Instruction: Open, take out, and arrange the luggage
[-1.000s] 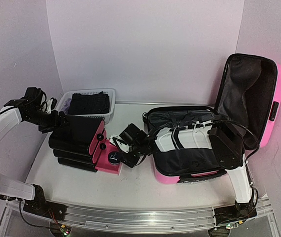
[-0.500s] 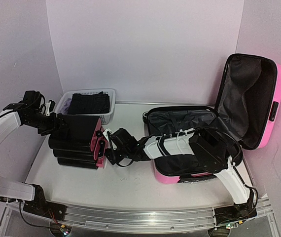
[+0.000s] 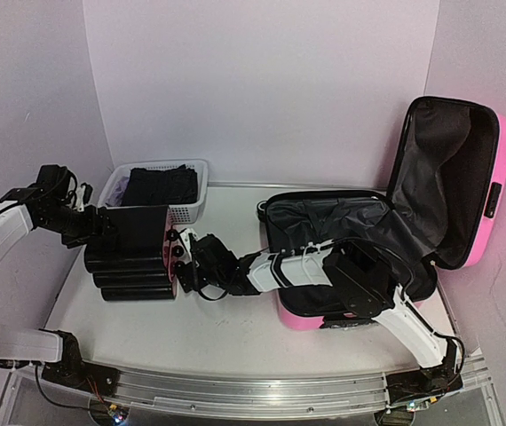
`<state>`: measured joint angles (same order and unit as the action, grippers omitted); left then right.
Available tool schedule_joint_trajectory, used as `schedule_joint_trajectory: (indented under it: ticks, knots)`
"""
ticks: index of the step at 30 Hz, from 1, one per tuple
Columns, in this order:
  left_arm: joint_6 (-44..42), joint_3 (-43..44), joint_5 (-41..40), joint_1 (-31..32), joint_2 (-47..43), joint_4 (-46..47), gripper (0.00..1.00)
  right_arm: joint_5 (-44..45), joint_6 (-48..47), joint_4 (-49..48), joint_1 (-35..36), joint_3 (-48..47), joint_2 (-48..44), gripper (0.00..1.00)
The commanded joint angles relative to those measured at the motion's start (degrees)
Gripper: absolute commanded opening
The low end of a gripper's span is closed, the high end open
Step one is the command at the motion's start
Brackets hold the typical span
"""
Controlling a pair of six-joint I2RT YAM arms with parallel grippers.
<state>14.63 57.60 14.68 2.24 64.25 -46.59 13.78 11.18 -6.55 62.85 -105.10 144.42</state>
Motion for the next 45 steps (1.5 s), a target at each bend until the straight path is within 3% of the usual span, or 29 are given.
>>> schedule_joint_trajectory:
  ticks: [1, 6, 12, 18, 21, 24, 32, 35, 39, 42, 45]
  knots:
    - [0.0, 2.6, -0.7, 0.9, -4.2, 1.0, 0.82, -0.5, 1.1, -9.9, 3.7, -0.5, -4.0, 0.96]
    - [-0.5, 6.6, -13.7, 0.9, -9.7, -1.7, 0.83, 3.9, -2.9, -6.5, 3.4, 6.5, -10.8, 0.98]
    - [-0.2, 11.6, -11.7, 0.9, -11.5, -4.2, 0.83, 2.7, -1.1, -6.8, 4.3, 6.1, -9.9, 0.98]
    - [-0.2, 15.6, -3.8, 1.0, -13.3, -4.6, 0.83, -0.9, 0.9, -5.5, 6.4, -9.2, 0.3, 0.98]
    - [-0.7, 16.6, -0.3, 1.0, -13.9, -4.6, 0.83, -1.9, 0.9, -0.9, 7.1, -22.2, 6.7, 0.98]
    - [-0.9, 17.2, 1.4, 1.0, -14.5, -4.5, 0.84, -0.9, 1.7, 4.7, 7.3, -27.0, 7.8, 0.98]
    - [-0.8, 19.8, 7.2, 1.0, -12.7, -2.4, 0.84, 12.4, -6.3, 6.1, 7.2, 3.3, -21.8, 0.98]
    - [-1.6, 21.8, 10.0, 1.0, -12.1, 0.4, 0.86, 17.4, -3.9, 16.6, 6.3, 11.9, -36.6, 0.98]
    - [-3.8, 27.2, 11.9, 1.0, -11.3, 2.8, 0.87, 24.9, -6.1, 33.8, 4.9, 13.7, -49.9, 0.98]
    - [-4.9, 31.5, 11.8, 1.0, -11.2, 4.7, 0.87, 33.2, -8.4, 40.1, 4.9, 14.8, -60.1, 0.98]
    - [-5.1, 35.1, 10.8, 1.0, -11.9, 6.5, 0.88, 35.4, -11.7, 43.3, 4.9, 13.7, -69.8, 0.98]
